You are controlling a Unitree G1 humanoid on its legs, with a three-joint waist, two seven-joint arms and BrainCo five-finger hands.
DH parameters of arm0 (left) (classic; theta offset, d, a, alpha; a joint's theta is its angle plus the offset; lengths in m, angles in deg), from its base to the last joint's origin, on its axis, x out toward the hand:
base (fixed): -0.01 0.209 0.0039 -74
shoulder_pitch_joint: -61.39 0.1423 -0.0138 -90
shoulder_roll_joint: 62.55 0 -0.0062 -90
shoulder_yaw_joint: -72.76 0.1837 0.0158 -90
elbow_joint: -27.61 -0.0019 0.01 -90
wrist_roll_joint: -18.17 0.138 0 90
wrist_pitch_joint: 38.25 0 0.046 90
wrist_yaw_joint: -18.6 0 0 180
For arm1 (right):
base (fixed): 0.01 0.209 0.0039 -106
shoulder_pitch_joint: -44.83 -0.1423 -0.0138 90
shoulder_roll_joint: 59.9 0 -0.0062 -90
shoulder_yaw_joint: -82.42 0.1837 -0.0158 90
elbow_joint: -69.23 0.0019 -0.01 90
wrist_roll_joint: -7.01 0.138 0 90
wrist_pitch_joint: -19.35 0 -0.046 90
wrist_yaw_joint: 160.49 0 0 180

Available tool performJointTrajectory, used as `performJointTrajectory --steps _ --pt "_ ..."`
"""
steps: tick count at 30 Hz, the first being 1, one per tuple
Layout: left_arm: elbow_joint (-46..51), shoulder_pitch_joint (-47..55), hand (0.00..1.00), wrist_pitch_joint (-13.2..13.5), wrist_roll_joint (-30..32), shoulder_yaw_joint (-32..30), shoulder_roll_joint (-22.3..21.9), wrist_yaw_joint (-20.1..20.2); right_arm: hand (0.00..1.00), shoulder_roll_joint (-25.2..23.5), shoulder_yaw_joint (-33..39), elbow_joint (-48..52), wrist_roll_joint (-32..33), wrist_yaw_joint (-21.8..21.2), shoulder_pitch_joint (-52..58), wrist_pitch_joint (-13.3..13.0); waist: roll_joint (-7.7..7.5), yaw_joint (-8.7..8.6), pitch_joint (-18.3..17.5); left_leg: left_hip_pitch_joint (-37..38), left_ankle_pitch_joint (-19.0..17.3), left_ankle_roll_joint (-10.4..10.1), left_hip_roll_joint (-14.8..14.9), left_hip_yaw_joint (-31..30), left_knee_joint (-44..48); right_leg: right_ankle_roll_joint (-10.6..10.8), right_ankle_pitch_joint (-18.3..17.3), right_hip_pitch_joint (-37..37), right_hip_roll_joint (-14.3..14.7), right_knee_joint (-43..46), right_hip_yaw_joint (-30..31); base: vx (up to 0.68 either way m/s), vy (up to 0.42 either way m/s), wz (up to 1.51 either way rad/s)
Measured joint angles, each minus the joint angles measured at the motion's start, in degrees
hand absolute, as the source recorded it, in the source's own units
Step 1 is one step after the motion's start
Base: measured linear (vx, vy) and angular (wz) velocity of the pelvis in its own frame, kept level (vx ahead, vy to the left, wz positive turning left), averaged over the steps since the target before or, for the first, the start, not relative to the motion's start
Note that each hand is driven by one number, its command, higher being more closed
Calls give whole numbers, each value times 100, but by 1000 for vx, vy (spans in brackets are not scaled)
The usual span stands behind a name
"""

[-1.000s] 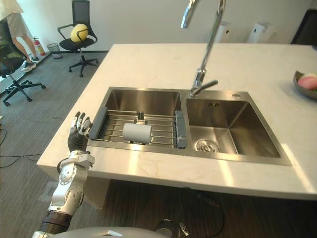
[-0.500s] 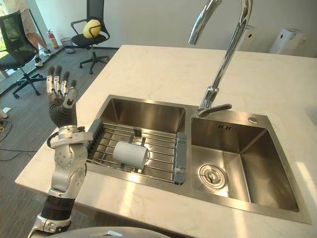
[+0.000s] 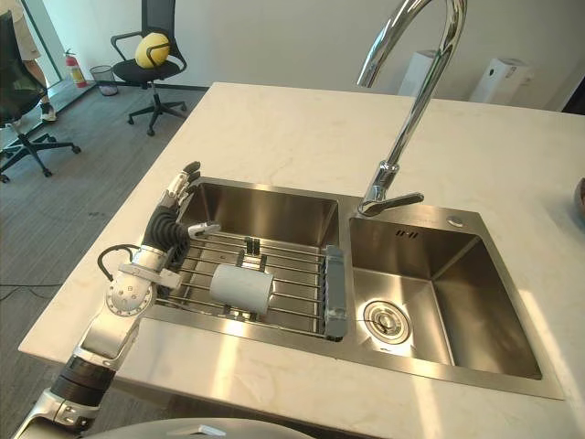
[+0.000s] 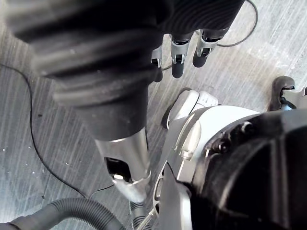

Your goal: Walk over to the sink, pick up the cup, carry it to the dishwasher, place the cup inside the dishwasher, then close the dishwasher door

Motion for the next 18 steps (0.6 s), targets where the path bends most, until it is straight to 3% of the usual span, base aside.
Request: performJointTrajectory --steps 10,18 --pt "-24 129 0 553 1754 566 868 -45 0 194 -285 8 18 -163 -115 154 100 72 -59 -36 193 20 -55 8 -244 1 2 -54 -15 -25 -103 -10 -1 5" --pt "-201 120 0 665 2069 936 1221 152 0 319 -729 88 132 83 -129 252 183 -50 -90 -130 251 30 -83 164 -313 -22 80 -289 -1 -12 120 -26 8 -10"
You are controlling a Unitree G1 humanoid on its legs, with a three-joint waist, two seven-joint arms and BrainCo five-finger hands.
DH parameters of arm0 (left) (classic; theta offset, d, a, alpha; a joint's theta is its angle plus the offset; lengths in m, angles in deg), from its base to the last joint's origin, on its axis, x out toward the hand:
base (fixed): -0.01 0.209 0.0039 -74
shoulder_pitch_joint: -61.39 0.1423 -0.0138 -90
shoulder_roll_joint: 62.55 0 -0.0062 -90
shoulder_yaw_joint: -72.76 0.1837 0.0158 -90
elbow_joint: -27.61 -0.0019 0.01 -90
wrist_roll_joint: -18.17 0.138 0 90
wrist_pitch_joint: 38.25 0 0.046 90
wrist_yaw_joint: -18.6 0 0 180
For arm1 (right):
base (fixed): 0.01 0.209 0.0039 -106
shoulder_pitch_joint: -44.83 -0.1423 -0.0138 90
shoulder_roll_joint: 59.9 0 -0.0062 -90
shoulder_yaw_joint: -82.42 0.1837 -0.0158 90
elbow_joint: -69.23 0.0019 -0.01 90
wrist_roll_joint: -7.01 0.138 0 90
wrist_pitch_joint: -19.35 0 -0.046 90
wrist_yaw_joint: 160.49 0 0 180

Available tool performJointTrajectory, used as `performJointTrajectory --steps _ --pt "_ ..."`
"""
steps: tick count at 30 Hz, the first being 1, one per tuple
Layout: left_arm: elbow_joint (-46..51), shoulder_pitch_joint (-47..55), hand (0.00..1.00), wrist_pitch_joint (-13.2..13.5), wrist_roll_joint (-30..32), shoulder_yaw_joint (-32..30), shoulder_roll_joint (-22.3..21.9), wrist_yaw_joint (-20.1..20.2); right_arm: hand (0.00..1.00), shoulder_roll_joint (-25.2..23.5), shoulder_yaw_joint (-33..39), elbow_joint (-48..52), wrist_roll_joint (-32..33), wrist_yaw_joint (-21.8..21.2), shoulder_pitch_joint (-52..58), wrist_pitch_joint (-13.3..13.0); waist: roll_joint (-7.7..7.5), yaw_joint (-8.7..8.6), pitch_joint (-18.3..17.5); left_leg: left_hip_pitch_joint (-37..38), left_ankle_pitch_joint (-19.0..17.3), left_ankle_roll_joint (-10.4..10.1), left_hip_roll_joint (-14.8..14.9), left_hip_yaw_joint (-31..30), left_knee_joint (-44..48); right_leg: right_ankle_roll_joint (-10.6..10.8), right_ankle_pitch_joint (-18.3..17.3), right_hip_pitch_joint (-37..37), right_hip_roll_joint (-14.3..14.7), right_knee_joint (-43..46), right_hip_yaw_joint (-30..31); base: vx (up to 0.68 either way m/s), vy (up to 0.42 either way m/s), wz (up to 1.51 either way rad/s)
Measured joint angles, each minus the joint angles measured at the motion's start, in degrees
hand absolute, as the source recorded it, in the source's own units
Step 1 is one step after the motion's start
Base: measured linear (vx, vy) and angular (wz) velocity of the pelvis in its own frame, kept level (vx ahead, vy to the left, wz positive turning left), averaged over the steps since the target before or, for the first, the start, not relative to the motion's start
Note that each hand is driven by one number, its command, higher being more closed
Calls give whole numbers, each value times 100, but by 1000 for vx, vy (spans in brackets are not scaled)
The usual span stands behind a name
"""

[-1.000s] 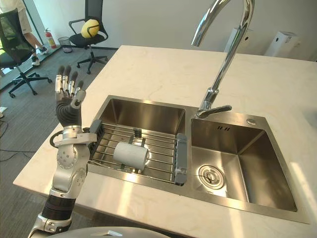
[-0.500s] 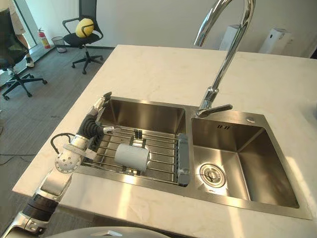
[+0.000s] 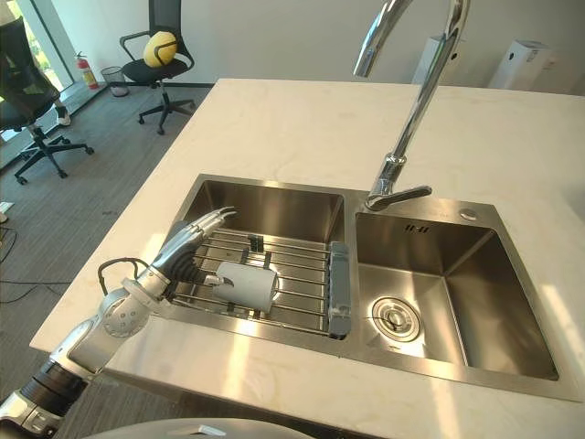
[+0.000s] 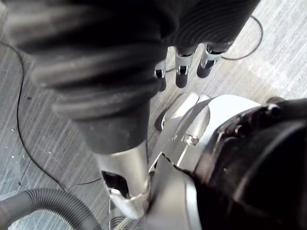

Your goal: Walk over to the sink, pick up the cup, carry it to the dishwasher, place the cup inside the dishwasher, then close the dishwasher door

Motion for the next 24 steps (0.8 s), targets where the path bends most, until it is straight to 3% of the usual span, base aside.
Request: performJointTrajectory --steps 5,24 --pt "-2 -118 0 -22 9 272 263 322 0 -4 -30 171 1 33 106 -2 48 -87 26 -12 0 0 -17 85 -16 0 0 -101 2 57 101 -5 7 -8" --pt "-700 -582 0 -552 455 892 817 573 0 -9 -46 375 221 -105 366 -163 212 -456 275 35 -25 -11 -14 450 -26 -29 49 -316 108 69 438 -5 6 -10"
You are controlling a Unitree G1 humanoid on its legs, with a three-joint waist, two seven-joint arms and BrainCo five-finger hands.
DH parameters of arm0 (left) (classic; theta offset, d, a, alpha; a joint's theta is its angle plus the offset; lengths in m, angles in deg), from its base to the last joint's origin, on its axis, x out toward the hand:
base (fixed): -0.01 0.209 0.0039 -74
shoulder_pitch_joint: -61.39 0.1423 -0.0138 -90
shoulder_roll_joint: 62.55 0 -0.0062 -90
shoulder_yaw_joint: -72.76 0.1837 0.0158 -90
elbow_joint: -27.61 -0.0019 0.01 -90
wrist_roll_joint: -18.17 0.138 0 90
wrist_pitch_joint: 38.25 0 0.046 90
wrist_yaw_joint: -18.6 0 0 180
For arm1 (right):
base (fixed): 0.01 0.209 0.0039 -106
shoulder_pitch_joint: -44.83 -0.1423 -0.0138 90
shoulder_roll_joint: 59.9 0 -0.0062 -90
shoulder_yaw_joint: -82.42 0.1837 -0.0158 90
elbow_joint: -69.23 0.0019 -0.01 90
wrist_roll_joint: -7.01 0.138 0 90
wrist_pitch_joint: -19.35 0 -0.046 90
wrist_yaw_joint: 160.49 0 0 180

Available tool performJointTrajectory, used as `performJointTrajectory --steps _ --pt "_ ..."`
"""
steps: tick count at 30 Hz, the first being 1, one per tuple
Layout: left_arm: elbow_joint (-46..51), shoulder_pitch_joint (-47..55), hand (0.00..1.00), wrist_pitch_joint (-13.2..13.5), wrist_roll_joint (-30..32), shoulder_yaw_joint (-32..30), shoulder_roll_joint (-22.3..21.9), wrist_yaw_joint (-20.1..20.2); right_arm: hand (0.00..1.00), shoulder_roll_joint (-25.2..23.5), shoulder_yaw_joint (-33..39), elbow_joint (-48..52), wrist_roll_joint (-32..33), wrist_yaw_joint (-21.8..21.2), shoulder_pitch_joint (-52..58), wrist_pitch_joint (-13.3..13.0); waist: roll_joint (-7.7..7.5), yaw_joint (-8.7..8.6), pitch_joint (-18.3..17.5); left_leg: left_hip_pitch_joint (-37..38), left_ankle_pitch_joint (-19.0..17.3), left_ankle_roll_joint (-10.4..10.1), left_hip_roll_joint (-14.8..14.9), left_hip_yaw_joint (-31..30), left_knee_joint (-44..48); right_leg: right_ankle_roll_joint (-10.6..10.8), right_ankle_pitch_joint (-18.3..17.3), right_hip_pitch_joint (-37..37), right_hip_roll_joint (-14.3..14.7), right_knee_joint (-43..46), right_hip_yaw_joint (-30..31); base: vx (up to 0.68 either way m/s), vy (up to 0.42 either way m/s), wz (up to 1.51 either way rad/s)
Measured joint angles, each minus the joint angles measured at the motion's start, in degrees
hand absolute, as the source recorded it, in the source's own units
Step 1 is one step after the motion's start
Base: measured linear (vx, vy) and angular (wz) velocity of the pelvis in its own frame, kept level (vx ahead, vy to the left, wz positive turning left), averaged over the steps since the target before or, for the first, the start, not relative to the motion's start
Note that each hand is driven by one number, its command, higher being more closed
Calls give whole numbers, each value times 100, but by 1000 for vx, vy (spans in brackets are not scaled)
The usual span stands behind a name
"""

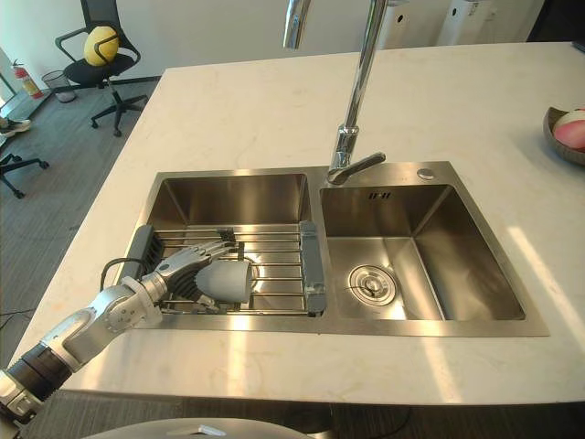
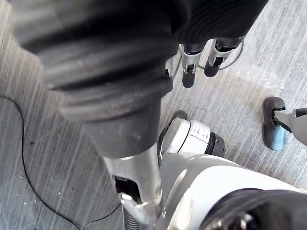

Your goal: Walk over to the sink, pick up the cup, carry it to the dishwasher, place the cup inside the dishwasher, then close the dishwasher door

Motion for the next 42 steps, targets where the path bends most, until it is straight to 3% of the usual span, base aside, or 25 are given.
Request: performJointTrajectory --steps 10,20,24,28,40,41,42 --pt "-469 -84 0 -154 448 72 -5 -24 0 9 -288 14 133 -20 17 -104 15 -17 47 22 -31 -10 5 131 5 4 2 -83 15 41 122 5 6 -5" --pt "-740 -274 0 -145 678 86 -79 12 0 102 -443 14 218 -18 19 -99 8 -66 158 74 -32 -11 -5 136 6 1 -39 -84 -12 151 119 0 0 -1" --pt "-898 -366 0 -191 665 120 -126 37 0 113 -504 15 218 -22 18 -102 4 -108 161 83 -32 -11 -13 133 5 2 -68 -101 -27 207 120 0 0 0" --pt "-938 -506 0 -422 549 205 -314 169 0 113 -508 9 219 -27 20 -111 -1 -168 175 90 -32 -12 -16 139 5 4 -89 -127 -29 257 126 1 -1 -1" --pt "-1103 -714 0 -463 685 291 -539 182 0 117 -487 6 219 -149 30 -153 40 -290 252 108 -36 -19 -23 156 4 -13 -146 -174 -42 389 151 0 -1 -1" --pt "-1123 -719 100 -467 742 290 -578 212 0 117 -486 6 220 -149 30 -170 43 -294 254 109 -37 -20 -23 157 4 -14 -153 -179 -42 399 153 0 0 0" --pt "-1122 -723 100 -462 833 289 -596 213 0 116 -487 5 220 -149 36 -193 43 -295 254 109 -38 -22 -22 156 5 -16 -171 -182 -43 411 153 0 0 0"
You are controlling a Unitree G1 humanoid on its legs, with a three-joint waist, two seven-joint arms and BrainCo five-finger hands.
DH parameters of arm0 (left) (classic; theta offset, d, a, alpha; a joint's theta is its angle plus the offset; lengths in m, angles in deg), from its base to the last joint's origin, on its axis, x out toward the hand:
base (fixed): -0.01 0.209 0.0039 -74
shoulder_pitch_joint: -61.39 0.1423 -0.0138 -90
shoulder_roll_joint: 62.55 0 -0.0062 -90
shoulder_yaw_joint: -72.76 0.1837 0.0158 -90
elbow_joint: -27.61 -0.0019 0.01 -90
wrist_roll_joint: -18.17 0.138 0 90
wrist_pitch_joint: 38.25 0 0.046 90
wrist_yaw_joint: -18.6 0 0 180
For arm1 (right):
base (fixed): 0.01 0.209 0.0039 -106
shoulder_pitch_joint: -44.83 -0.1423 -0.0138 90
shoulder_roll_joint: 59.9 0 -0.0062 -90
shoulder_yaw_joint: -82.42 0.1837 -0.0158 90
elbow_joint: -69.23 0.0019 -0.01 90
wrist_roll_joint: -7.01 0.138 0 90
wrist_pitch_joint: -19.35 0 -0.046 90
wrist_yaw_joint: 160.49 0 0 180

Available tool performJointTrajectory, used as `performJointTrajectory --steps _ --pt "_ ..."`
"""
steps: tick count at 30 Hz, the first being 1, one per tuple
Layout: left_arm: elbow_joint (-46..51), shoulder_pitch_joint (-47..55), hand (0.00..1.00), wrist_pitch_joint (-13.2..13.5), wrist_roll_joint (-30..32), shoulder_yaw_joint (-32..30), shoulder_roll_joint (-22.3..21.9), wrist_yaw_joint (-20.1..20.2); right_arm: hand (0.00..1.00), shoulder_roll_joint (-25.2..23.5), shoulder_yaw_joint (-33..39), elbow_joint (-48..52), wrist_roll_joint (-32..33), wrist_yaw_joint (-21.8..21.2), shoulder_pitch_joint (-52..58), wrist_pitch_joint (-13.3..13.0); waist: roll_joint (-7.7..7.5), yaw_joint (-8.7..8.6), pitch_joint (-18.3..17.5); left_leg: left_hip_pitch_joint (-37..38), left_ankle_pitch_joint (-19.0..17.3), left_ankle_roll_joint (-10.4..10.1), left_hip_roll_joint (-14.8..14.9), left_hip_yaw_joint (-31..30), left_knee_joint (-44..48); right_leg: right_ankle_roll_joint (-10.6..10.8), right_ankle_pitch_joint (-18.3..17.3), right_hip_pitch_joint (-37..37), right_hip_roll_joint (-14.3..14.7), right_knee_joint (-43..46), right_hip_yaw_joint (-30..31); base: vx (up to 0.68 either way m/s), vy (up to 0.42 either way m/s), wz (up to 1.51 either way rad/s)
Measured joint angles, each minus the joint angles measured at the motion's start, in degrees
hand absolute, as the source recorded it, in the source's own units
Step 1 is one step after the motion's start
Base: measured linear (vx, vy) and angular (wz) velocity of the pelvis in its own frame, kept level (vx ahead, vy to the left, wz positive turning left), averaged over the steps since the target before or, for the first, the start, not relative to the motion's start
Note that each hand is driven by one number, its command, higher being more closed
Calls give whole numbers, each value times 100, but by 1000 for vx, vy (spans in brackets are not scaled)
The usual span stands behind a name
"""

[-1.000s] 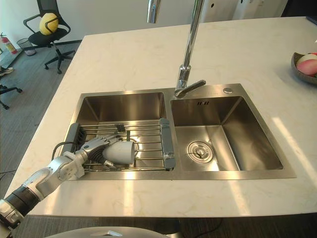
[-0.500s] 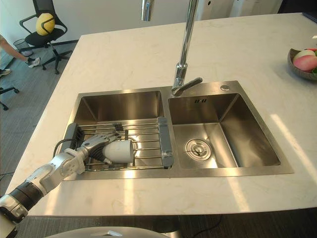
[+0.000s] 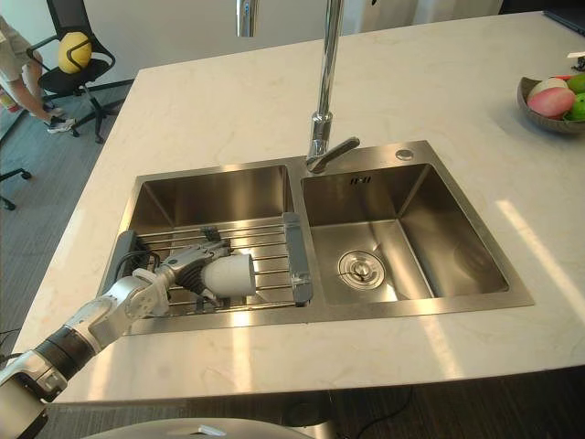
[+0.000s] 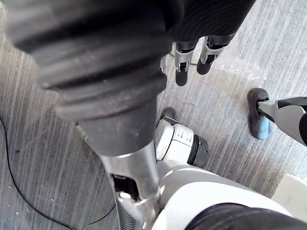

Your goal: Walk over to the sink, pick up the cup, carry it to the dishwasher, place the cup inside the dishwasher, then close the dishwasher door

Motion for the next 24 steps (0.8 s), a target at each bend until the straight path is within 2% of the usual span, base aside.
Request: performJointTrajectory --steps 4,11,16,19,24 --pt "33 -6 100 100 298 4 -25 -65 0 1 -4 -5 0 0 8 -21 3 -1 -1 5 -6 -8 2 -7 4 0 -42 -9 -5 51 -1 0 0 0" --pt "-46 -32 100 520 751 97 -29 -713 0 3 -25 -30 1 -2 11 -61 31 -37 24 2 -12 -17 5 -11 -1 5 -54 -18 -5 58 -3 5 0 0" --pt "-108 -52 100 912 1017 337 39 -1541 0 7 -105 -64 2 -15 8 -186 61 -53 39 -8 -12 -18 -13 -23 2 16 -114 -100 -31 177 -1 40 3 1" --pt "-194 -52 100 1131 1183 374 223 -2256 0 9 -129 -112 2 -74 5 -199 16 -92 109 -1 -12 -18 -25 -108 3 14 -180 -106 -64 271 -34 24 -2 7" --pt "-189 -45 100 1154 1172 198 664 -3120 0 34 -240 -211 1 -72 -16 -207 9 -42 113 -10 -5 -9 -42 -203 1 21 -208 -87 -104 303 -93 21 3 9"
